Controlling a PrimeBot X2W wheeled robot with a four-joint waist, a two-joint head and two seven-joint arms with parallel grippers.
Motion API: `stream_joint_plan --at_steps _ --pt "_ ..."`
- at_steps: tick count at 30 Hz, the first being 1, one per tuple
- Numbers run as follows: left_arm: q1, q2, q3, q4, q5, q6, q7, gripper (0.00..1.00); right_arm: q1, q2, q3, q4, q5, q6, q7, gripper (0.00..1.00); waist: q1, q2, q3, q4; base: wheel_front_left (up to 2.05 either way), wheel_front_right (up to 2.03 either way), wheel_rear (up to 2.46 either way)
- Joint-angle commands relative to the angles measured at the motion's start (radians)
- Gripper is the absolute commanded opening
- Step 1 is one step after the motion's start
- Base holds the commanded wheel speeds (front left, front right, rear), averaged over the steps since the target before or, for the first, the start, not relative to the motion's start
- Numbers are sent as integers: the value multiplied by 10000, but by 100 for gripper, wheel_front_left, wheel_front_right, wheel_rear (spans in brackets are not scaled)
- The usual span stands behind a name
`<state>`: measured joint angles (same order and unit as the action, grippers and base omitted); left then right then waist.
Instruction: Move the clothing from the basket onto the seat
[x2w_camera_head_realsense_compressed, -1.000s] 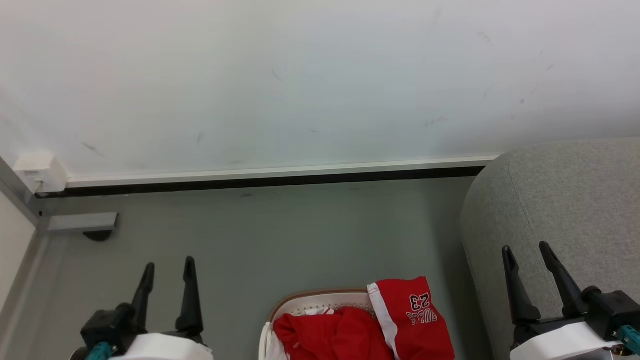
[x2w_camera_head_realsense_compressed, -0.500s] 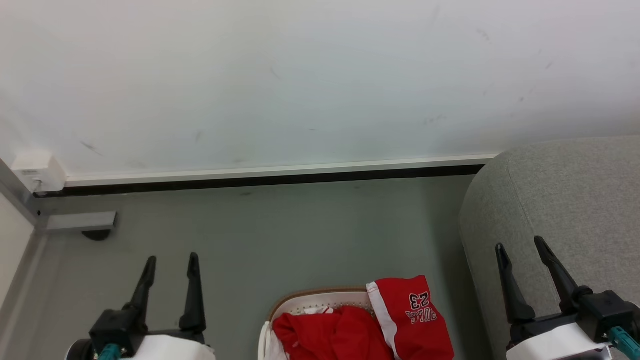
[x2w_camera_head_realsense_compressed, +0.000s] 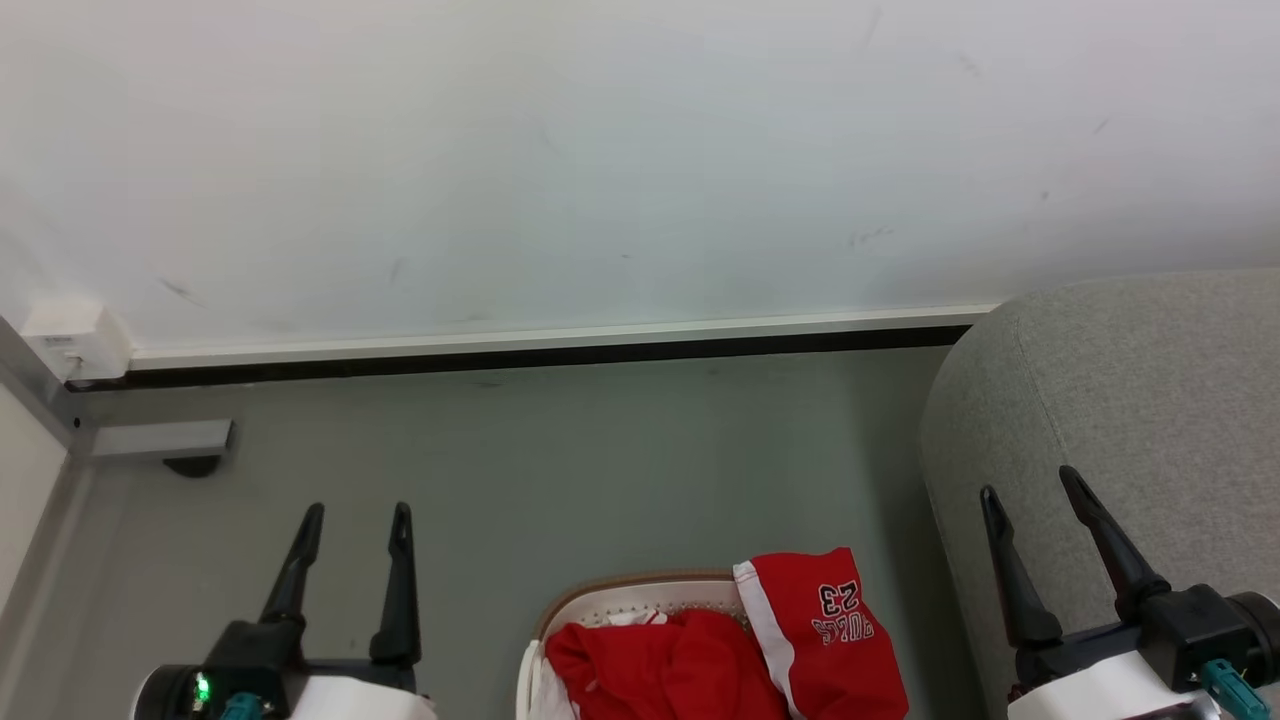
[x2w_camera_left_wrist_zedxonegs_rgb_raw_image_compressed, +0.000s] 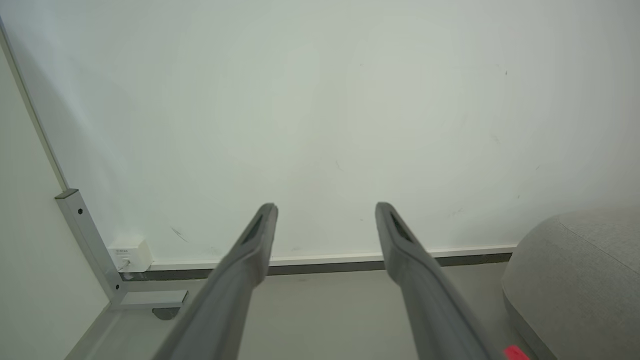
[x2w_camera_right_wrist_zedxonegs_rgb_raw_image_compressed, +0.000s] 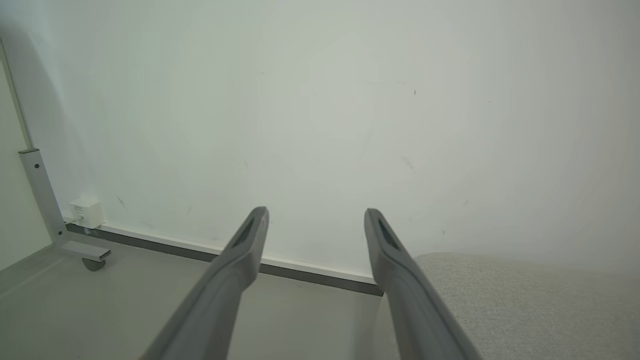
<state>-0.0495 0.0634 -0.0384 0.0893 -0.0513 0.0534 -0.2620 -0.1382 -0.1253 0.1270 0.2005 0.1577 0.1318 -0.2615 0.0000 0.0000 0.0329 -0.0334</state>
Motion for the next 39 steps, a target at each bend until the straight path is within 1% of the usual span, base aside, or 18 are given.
stream_joint_plan --at_steps 1,28,34,39 --pt "76 -11 42 -28 166 10 -38 100 -84 -54 11 -16 -121 -21 -45 100 0 0 10 5 0 0 0" --pt "67 -93 208 7 123 -127 -38 100 -72 46 -66 -56 49 -21 -45 100 0 0 36 -50 0 0 0" --pt "-42 -97 219 49 77 -172 -38 100 -155 55 -121 -79 118 -21 -45 100 0 0 135 -125 0 0 0" --pt "-151 -103 186 84 73 -219 -38 100 -244 48 -188 -111 230 -21 -44 100 0 0 305 -314 0 0 0"
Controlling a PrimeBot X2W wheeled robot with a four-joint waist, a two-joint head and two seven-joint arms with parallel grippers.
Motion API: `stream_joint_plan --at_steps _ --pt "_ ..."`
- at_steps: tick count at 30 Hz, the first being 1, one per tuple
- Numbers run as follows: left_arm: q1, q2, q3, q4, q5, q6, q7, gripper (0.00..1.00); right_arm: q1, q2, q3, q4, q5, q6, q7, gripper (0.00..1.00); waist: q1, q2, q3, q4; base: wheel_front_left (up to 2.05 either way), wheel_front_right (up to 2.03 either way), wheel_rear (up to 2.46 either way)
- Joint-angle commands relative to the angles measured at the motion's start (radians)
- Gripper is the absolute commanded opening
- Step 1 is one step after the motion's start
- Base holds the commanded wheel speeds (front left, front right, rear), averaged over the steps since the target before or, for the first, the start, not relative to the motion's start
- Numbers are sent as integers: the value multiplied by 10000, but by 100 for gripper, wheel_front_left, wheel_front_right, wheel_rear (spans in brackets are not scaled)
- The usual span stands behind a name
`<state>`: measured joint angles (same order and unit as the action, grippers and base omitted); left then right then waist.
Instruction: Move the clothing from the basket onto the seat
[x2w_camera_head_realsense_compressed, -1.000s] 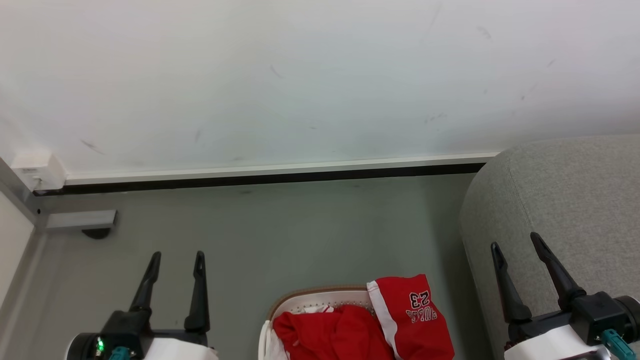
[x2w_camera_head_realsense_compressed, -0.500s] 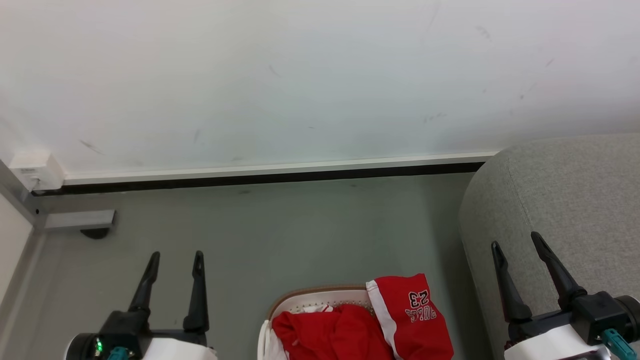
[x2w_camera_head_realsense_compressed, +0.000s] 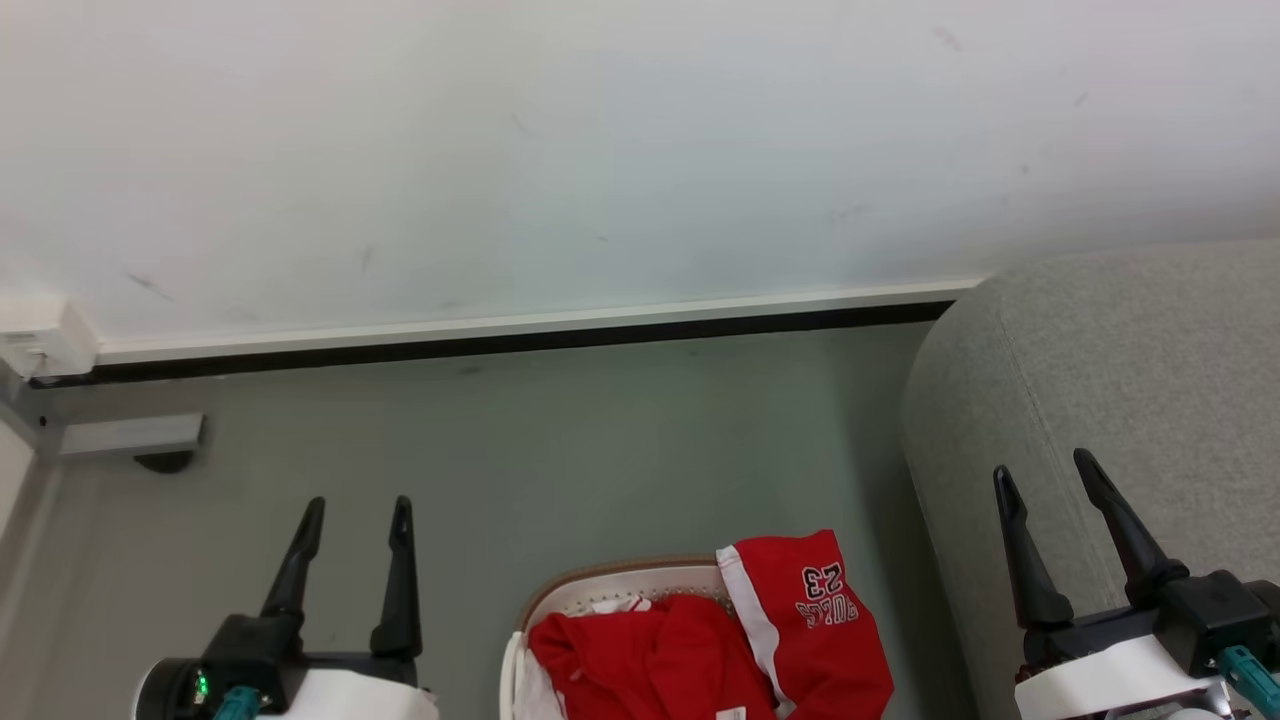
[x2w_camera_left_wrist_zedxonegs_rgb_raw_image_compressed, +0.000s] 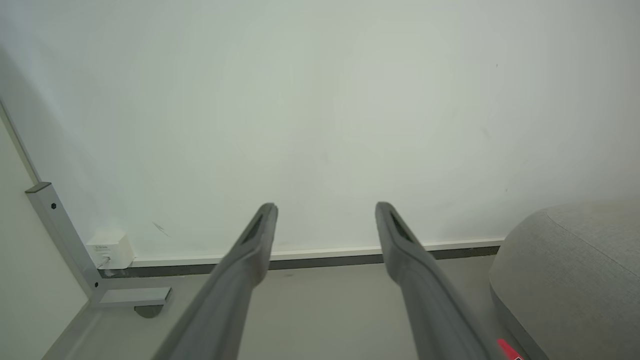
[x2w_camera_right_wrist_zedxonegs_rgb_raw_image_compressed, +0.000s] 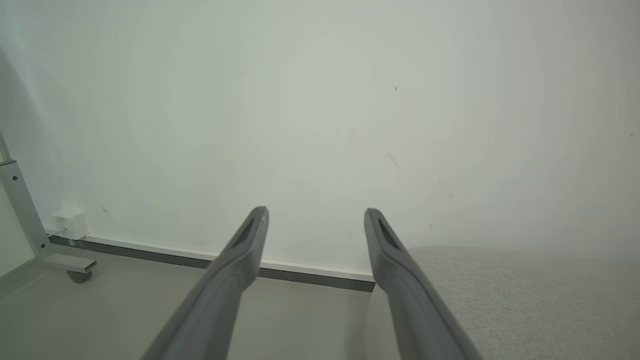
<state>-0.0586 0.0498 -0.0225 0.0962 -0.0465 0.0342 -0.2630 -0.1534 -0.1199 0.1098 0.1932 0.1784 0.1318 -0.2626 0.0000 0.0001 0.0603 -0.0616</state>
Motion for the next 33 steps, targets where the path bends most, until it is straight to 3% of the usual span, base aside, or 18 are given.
stream_joint_plan --at_steps 1,17,33 --pt "-100 33 12 37 30 -49 -26 100 -100 -4 -36 -39 57 -21 -32 100 0 -1 81 -85 0 0 0" --pt "-1094 271 -607 1032 558 -496 -20 100 -672 131 -231 -332 325 -21 -32 100 0 -1 1515 -1352 0 0 0" --pt "-3308 893 -1781 5337 930 -1294 -20 100 -1418 279 -195 -603 671 -21 -32 100 0 -1 3175 -2566 0 0 0"
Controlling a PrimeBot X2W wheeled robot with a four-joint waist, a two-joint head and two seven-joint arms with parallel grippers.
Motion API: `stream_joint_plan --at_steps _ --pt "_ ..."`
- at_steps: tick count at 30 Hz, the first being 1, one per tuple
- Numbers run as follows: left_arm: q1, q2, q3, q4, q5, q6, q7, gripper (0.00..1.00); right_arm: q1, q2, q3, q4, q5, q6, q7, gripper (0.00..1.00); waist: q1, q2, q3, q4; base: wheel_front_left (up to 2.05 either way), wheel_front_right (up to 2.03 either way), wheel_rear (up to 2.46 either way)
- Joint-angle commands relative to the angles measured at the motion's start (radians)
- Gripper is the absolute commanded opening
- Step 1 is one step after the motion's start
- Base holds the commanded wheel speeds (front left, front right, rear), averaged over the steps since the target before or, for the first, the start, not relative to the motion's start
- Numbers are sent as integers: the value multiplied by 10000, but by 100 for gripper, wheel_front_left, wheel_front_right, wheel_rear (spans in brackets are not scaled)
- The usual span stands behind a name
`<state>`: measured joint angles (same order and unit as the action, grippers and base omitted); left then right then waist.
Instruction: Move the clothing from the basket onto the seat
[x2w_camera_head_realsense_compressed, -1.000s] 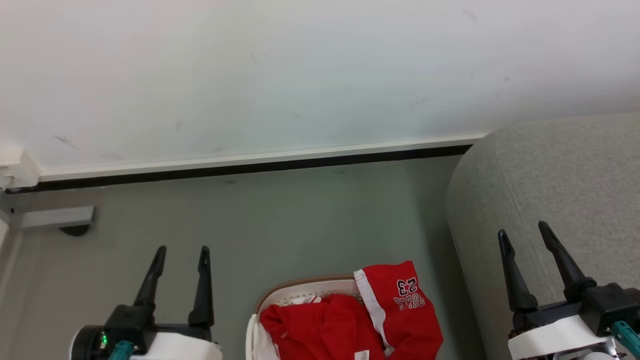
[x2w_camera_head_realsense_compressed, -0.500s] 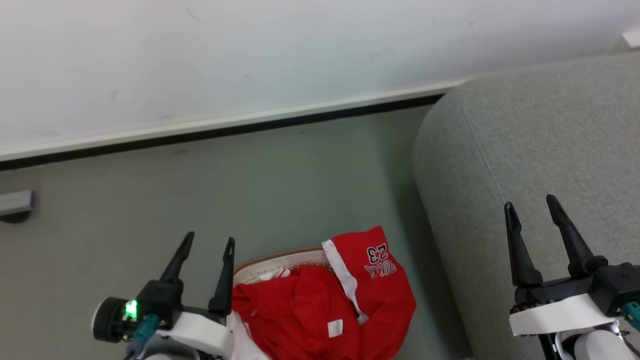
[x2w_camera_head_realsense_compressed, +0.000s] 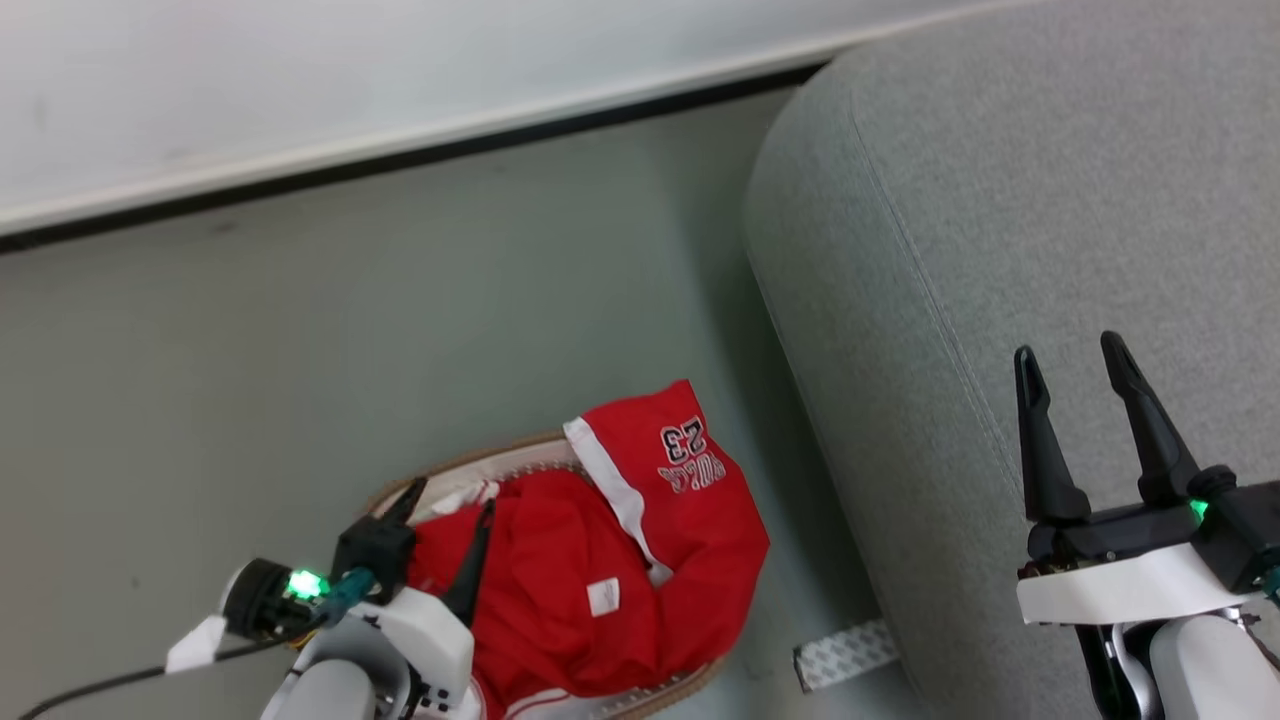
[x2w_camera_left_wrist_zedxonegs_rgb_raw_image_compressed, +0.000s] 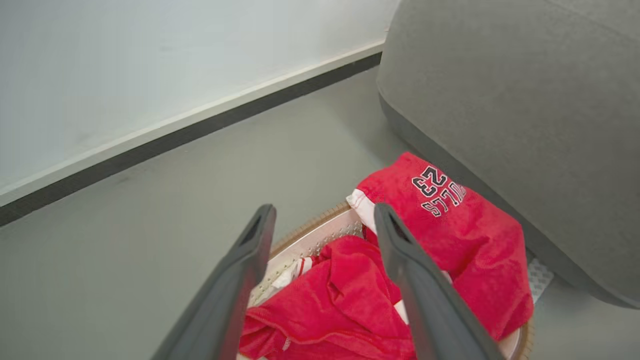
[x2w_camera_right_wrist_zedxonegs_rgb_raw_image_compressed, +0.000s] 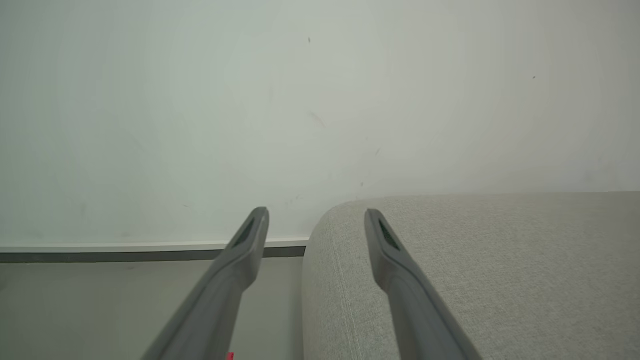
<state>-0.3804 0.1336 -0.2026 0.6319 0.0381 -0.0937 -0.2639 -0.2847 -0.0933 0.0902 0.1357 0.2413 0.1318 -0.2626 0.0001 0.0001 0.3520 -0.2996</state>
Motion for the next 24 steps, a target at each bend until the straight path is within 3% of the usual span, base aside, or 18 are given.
stream_joint_plan --at_steps 1,14,24 --pt "-248 92 -109 274 130 -55 -11 100 -160 12 -12 -45 75 -21 -32 100 -1 -1 387 -228 0 0 0" --pt "-2712 585 -2002 4234 815 -367 183 100 -1069 201 -81 -538 512 -21 -32 100 -1 -1 2375 -836 0 0 0" --pt "-4115 805 -4027 6154 1215 -370 996 100 -1475 370 -82 -818 698 -21 -32 100 -1 -1 3463 -1195 0 0 0"
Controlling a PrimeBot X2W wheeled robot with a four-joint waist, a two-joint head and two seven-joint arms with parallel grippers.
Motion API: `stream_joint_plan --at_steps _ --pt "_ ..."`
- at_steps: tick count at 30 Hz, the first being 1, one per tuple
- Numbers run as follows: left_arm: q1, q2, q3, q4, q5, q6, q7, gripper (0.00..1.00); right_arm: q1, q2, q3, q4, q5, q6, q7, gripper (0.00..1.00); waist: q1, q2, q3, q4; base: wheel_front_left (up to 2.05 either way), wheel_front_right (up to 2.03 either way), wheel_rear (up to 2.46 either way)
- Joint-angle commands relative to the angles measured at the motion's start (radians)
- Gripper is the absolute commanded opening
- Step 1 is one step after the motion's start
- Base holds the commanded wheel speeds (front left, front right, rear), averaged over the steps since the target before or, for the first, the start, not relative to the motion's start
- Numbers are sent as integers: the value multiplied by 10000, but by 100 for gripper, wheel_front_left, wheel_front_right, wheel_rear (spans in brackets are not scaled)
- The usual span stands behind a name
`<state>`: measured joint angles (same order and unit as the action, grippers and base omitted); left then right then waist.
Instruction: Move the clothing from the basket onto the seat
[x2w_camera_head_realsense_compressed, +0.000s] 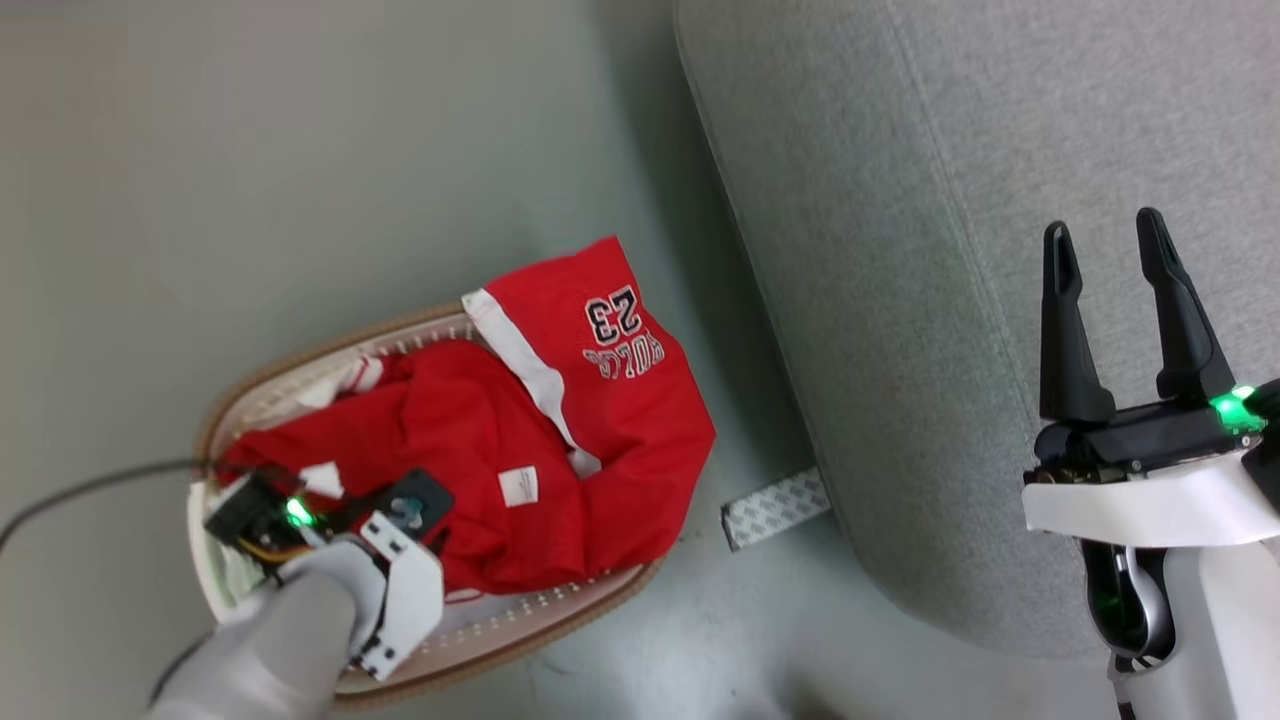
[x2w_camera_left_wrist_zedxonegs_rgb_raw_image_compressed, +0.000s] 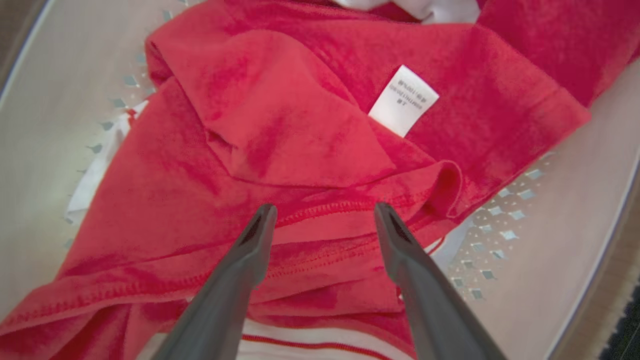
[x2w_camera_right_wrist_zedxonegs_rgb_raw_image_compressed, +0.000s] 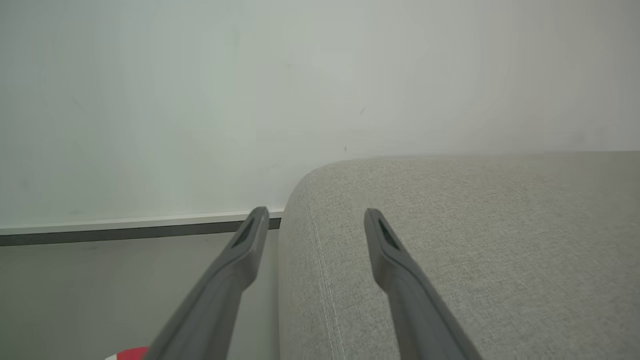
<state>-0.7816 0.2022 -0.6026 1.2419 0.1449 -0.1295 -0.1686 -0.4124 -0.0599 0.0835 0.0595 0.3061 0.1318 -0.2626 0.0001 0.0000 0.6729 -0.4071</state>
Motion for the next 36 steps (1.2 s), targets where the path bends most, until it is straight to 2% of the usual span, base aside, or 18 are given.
stream_joint_plan --at_steps 1,11,19,20,21,22,28,36 --pt "-238 172 -207 121 170 6 130 100 -240 45 -12 -82 66 -21 -32 100 -1 0 373 -150 0 0 0" --pt "-1083 907 -2213 459 -85 4 1713 100 -516 98 250 15 434 -21 -32 100 -1 0 1381 -610 0 0 0" --pt "-1368 1052 -3666 487 -923 3 2403 99 -627 100 300 -7 777 -21 -32 100 -1 0 1843 -770 0 0 0" --pt "-1416 1038 -3792 491 -1057 3 2444 49 -615 99 292 -16 781 -21 -32 100 -1 0 1869 -758 0 0 0" --pt "-1449 1030 -3931 490 -1215 3 2462 16 -615 101 289 -21 783 -21 -32 100 -1 0 1889 -749 0 0 0" --pt "-1468 1034 -4066 491 -1379 0 2472 0 -617 101 293 -17 784 -21 -32 100 -1 0 1901 -744 0 0 0" --pt "-1603 1106 -4703 488 -2157 3 2313 0 -696 99 339 87 738 -21 -32 100 -1 0 1797 -732 0 0 0" --pt "-1547 919 -5169 409 -2961 3 2097 0 -626 98 262 169 518 -21 -32 100 -1 0 1306 -550 0 0 0"
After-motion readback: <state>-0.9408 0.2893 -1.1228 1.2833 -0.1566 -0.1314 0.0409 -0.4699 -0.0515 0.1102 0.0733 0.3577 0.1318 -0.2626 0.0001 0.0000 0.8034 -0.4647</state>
